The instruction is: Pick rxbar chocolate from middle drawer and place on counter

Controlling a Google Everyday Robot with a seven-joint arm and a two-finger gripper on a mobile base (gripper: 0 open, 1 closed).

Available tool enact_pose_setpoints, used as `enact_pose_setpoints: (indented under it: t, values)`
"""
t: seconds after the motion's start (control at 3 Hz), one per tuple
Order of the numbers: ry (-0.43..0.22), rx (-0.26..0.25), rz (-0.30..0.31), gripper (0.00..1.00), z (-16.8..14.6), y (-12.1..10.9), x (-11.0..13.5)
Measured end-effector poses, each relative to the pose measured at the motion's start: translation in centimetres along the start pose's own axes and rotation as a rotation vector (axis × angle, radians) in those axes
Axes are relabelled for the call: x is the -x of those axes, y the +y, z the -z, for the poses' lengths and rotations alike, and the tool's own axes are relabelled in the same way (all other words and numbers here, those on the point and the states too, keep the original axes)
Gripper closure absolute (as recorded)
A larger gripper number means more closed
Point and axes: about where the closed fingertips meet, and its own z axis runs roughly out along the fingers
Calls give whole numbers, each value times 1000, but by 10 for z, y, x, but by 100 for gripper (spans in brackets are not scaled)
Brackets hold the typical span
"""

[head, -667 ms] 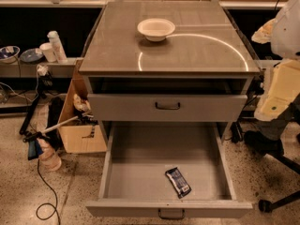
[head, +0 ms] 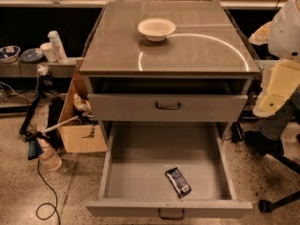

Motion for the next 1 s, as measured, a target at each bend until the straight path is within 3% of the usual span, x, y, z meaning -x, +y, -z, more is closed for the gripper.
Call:
enact_pose_setpoints:
  t: [0.33, 0.67, 1.0]
  values:
    - [12, 14, 13, 0, -8, -11, -11]
    - [61, -11, -28, 0, -1, -31, -54]
    - [50, -9, -25, 0, -1, -31, -53]
